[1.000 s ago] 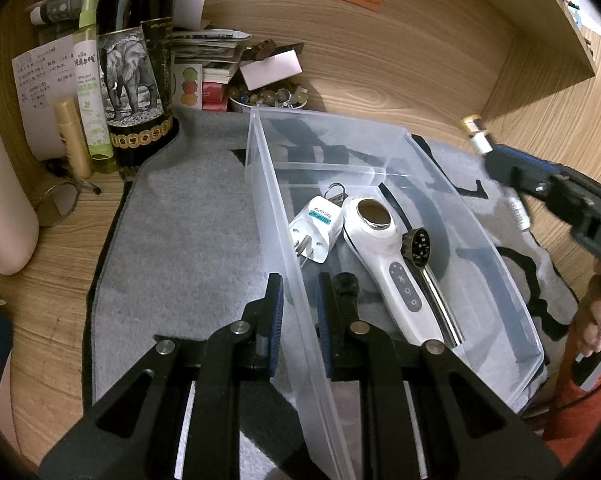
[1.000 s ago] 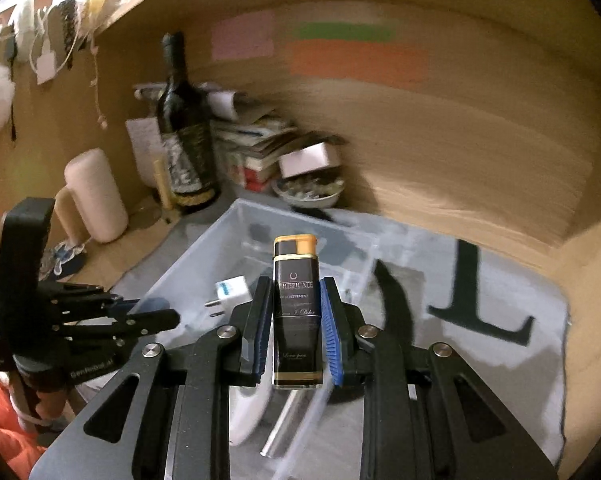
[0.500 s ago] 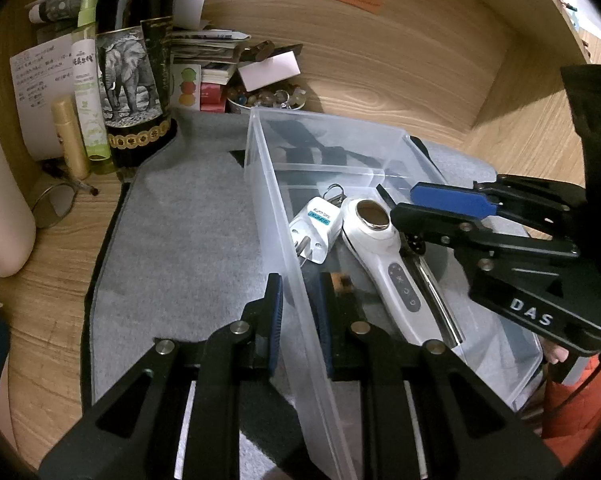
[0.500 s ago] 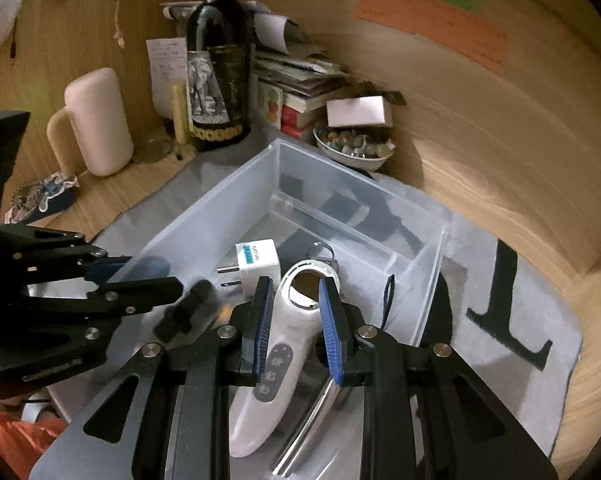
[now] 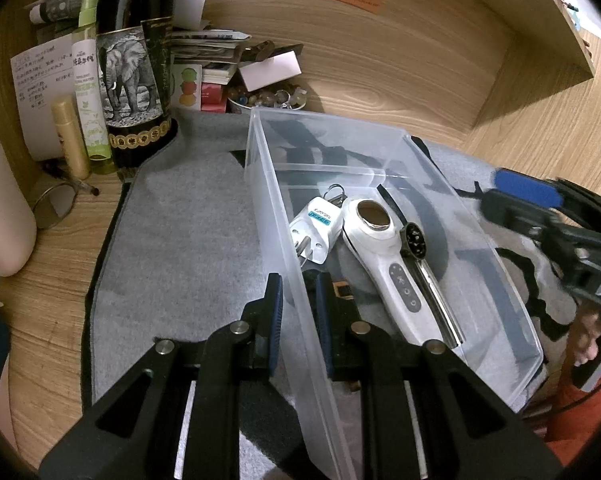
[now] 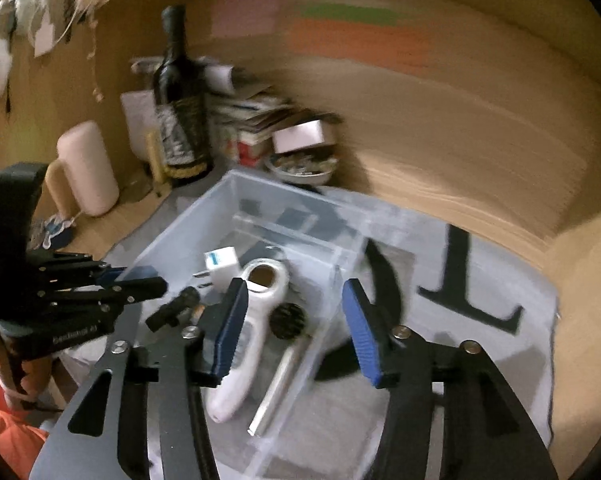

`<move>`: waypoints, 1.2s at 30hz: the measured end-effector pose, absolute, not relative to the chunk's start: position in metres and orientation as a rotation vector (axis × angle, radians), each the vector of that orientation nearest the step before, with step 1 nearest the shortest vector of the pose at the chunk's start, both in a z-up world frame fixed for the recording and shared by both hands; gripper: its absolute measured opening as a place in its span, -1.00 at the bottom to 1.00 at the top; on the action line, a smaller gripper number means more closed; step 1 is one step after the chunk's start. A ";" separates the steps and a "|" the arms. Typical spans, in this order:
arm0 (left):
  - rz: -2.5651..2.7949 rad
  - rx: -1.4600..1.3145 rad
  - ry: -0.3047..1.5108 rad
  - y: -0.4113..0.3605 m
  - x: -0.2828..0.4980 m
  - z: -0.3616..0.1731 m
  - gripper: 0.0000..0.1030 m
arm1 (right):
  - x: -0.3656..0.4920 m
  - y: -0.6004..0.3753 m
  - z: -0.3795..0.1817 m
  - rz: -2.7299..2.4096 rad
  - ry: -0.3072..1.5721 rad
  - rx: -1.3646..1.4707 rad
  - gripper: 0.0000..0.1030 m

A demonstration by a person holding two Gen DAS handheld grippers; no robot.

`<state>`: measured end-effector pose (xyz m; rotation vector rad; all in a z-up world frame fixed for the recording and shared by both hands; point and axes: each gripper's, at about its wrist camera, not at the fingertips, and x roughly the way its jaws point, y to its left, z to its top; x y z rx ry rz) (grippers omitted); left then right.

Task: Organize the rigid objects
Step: 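Carry the perfume bottle into the box and open the right gripper, then lower the right gripper onto the last black item and close, then carry the black item into the box and open the right gripper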

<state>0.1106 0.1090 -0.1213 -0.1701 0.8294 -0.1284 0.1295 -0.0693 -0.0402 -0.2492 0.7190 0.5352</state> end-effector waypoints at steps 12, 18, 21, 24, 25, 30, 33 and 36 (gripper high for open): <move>-0.119 -0.152 0.832 0.108 0.113 -0.122 -0.67 | 0.094 -0.191 -0.056 0.167 0.790 -0.081 0.13; -0.112 -0.139 0.839 0.107 0.114 -0.122 -0.67 | 0.069 -0.221 -0.086 0.109 0.896 -0.009 0.13; -0.109 -0.135 0.844 0.106 0.114 -0.122 -0.67 | 0.058 -0.218 -0.098 0.133 0.941 0.006 0.13; -0.108 -0.131 0.847 0.106 0.113 -0.123 -0.67 | 0.044 -0.210 -0.106 0.160 0.968 -0.012 0.13; -0.107 -0.128 0.849 0.105 0.113 -0.123 -0.67 | 0.041 -0.208 -0.108 0.165 0.977 -0.022 0.13; -0.104 -0.121 0.849 0.104 0.111 -0.124 -0.67 | 0.034 -0.215 -0.125 0.167 1.032 0.030 -0.38; -0.104 -0.127 0.848 0.104 0.111 -0.124 -0.67 | 0.033 -0.216 -0.120 0.154 0.999 0.039 -0.39; -0.105 -0.136 0.846 0.104 0.109 -0.124 -0.67 | 0.037 -0.212 -0.112 0.159 0.965 0.029 -0.39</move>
